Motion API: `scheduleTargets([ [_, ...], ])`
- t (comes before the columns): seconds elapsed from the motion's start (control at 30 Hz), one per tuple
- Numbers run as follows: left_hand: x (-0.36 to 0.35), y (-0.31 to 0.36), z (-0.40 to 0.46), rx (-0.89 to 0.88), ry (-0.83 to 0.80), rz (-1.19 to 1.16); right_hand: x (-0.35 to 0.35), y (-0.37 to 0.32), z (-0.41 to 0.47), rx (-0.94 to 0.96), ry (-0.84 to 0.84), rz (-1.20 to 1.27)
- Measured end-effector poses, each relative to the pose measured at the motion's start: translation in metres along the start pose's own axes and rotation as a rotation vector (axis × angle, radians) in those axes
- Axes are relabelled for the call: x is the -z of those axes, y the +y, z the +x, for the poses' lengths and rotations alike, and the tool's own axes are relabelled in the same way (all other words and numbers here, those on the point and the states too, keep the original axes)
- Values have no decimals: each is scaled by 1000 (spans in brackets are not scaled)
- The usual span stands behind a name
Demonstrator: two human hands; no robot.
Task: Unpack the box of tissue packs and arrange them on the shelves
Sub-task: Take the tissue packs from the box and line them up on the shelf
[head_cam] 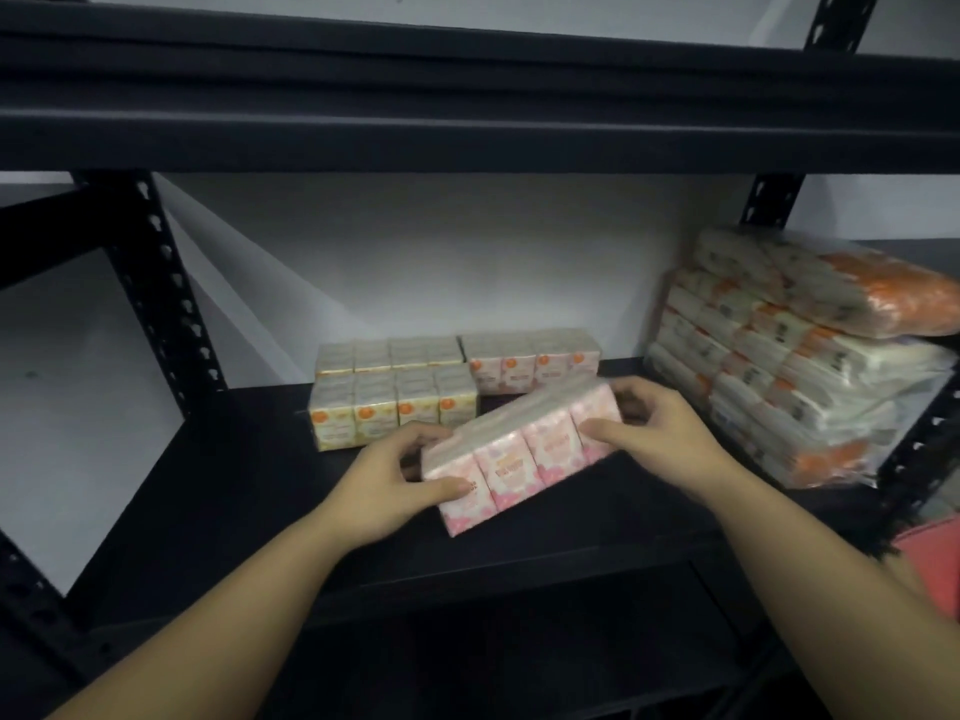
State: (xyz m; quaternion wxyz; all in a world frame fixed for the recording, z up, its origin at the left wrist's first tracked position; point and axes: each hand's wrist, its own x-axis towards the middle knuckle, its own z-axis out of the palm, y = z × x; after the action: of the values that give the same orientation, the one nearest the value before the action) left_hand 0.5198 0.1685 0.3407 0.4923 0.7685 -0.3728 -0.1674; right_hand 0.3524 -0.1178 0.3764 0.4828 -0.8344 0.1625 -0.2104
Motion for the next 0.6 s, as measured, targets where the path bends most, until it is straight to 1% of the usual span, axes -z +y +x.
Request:
scheduleTargets([
  [0.13, -13, 5, 6, -42, -1, 103, 1, 35, -13, -121, 54, 23],
  [0.23, -15, 6, 8, -65, -8, 162, 3, 43, -15, -146, 87, 53],
  [0.33, -14, 9, 8, -61, 1, 120, 3, 47, -11, -165, 90, 22],
  [0.43, -19, 15, 3, -93, 6, 117, 1, 52, -4, -206, 184, -59],
  [0.5, -26, 19, -2, -122, -30, 113, -3, 49, 2, -254, 246, -142],
  [0.6, -35, 27, 0, -131, -86, 98, -14, 40, 12, -275, 241, -100],
])
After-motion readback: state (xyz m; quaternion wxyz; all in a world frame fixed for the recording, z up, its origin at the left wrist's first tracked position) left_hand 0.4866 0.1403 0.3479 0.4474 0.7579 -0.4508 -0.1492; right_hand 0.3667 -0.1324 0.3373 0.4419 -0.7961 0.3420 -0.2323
